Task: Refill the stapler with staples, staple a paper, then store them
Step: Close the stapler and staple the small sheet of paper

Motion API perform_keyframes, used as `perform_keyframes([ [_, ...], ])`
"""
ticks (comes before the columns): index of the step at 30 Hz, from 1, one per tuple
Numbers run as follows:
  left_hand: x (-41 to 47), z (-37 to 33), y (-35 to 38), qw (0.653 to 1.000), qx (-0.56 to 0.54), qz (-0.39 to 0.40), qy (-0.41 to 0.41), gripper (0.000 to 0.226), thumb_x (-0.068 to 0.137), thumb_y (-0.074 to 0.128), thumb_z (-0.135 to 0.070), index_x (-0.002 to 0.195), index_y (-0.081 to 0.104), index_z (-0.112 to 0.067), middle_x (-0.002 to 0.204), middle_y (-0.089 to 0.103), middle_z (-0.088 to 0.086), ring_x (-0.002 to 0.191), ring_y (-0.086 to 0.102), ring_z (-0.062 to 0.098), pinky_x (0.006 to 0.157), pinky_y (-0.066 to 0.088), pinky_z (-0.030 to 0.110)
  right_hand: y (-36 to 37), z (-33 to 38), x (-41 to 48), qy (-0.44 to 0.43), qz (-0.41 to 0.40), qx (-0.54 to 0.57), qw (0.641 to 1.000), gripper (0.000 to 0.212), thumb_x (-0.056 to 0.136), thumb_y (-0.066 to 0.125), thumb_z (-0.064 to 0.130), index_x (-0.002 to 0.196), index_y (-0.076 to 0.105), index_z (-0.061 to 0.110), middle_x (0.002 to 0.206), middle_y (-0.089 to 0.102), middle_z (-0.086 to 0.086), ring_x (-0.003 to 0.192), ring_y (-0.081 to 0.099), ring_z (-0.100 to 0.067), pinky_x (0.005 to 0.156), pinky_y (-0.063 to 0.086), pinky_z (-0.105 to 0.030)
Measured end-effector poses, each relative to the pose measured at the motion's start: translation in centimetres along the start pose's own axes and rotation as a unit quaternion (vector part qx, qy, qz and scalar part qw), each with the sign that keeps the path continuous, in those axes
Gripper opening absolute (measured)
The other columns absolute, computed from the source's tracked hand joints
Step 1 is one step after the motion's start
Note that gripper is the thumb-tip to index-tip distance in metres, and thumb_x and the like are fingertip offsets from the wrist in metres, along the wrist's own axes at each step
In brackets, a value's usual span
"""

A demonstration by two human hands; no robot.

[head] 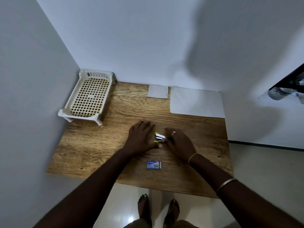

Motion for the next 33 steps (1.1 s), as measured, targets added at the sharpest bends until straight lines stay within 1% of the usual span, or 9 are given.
perform_keyframes([
  [2, 1.1, 0.6, -1.0, 1.000, -0.013, -0.002, 0.005, 0.102, 0.078, 0.033, -0.089, 0.156, 0.033, -0.023, 0.165, 0.029, 0.002, 0.154, 0.017, 0.024, 0.121, 0.018, 0.050, -1.0, 0.0, 1.6, -0.033, 0.006, -0.043, 0.999, 0.051, 0.096, 0.062, 0.036, 0.141, 0.055, 0.013, 0.137, 0.059, -0.011, 0.126, 0.057, -0.027, 0.101, 0.048, -0.037],
  [5, 3.9, 1.4, -2.6, 1.000, -0.011, -0.009, 0.015, 0.078, 0.098, 0.040, -0.064, 0.157, 0.031, -0.013, 0.166, 0.028, 0.008, 0.154, 0.019, 0.026, 0.124, 0.019, 0.047, -2.5, 0.3, 5.7, -0.074, 0.021, -0.144, 0.986, 0.055, 0.096, 0.061, 0.034, 0.144, 0.051, 0.009, 0.151, 0.050, -0.014, 0.137, 0.048, -0.032, 0.110, 0.042, -0.041],
  [8, 7.2, 1.8, -3.8, 0.999, 0.042, 0.002, 0.029, 0.076, 0.100, 0.049, -0.054, 0.157, 0.027, -0.010, 0.168, 0.021, 0.010, 0.154, 0.017, 0.028, 0.124, 0.019, 0.050, -3.2, 0.5, 10.4, -0.079, 0.047, -0.208, 0.974, 0.066, 0.096, 0.062, 0.034, 0.151, 0.039, 0.007, 0.160, 0.036, -0.015, 0.147, 0.035, -0.031, 0.120, 0.030, -0.040],
  [11, 10.2, 2.2, -4.2, 0.994, 0.090, 0.051, 0.024, 0.095, 0.091, 0.061, -0.056, 0.160, 0.014, -0.012, 0.170, 0.007, 0.009, 0.156, 0.007, 0.027, 0.124, 0.012, 0.055, -2.8, 0.8, 13.9, -0.063, 0.080, -0.239, 0.966, 0.077, 0.094, 0.063, 0.036, 0.155, 0.028, 0.006, 0.165, 0.023, -0.016, 0.152, 0.023, -0.031, 0.123, 0.024, -0.043],
  [15, 13.2, 2.6, -4.4, 0.987, 0.118, 0.102, 0.028, 0.122, 0.078, 0.070, -0.067, 0.160, 0.002, -0.009, 0.170, -0.006, 0.010, 0.157, -0.003, 0.030, 0.121, 0.008, 0.061, -1.2, 1.0, 16.8, -0.027, 0.134, -0.257, 0.957, 0.090, 0.093, 0.061, 0.049, 0.158, 0.016, 0.005, 0.169, 0.008, -0.014, 0.156, 0.008, -0.029, 0.124, 0.016, -0.054],
  [20, 16.1, 2.8, -3.7, 0.981, 0.122, 0.146, 0.046, 0.142, 0.062, 0.072, -0.081, 0.161, -0.003, -0.011, 0.170, -0.012, 0.007, 0.157, -0.006, 0.030, 0.123, 0.007, 0.062, -0.1, 0.6, 18.8, -0.005, 0.155, -0.272, 0.950, 0.088, 0.097, 0.049, 0.058, 0.159, 0.013, 0.007, 0.169, 0.004, -0.013, 0.157, 0.006, -0.029, 0.122, 0.009, -0.063],
  [26, 16.0, 2.7, -2.8, 0.977, 0.132, 0.157, 0.057, 0.140, 0.062, 0.065, -0.088, 0.161, 0.001, -0.012, 0.170, -0.011, 0.006, 0.157, -0.004, 0.030, 0.123, 0.007, 0.062, 0.8, 0.4, 17.9, -0.016, 0.148, -0.261, 0.954, 0.080, 0.100, 0.040, 0.056, 0.159, 0.018, 0.008, 0.168, 0.011, -0.014, 0.155, 0.012, -0.031, 0.122, 0.008, -0.062],
  [30, 12.7, 1.9, -2.0, 0.978, 0.136, 0.147, 0.064, 0.133, 0.067, 0.058, -0.089, 0.161, 0.005, -0.012, 0.170, -0.009, 0.007, 0.157, -0.001, 0.030, 0.122, 0.009, 0.063, 1.6, 0.3, 14.9, -0.018, 0.148, -0.250, 0.957, 0.079, 0.100, 0.037, 0.057, 0.159, 0.016, 0.010, 0.169, 0.007, -0.012, 0.156, 0.009, -0.029, 0.122, 0.009, -0.060],
  [33, 9.3, 1.2, -1.2, 0.982, 0.119, 0.130, 0.066, 0.121, 0.074, 0.056, -0.084, 0.161, 0.010, -0.013, 0.171, -0.006, 0.006, 0.157, 0.003, 0.029, 0.122, 0.013, 0.061, 2.2, 0.7, 11.3, -0.032, 0.130, -0.249, 0.959, 0.083, 0.095, 0.046, 0.059, 0.158, 0.021, 0.012, 0.169, 0.010, -0.011, 0.155, 0.014, -0.029, 0.120, 0.017, -0.058],
])
Point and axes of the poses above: each hand's wrist, its own x-axis towards the middle knuckle, its own y-axis out of the palm, z = x × y, the point moved 5 cm from there along x, towards the middle knuckle
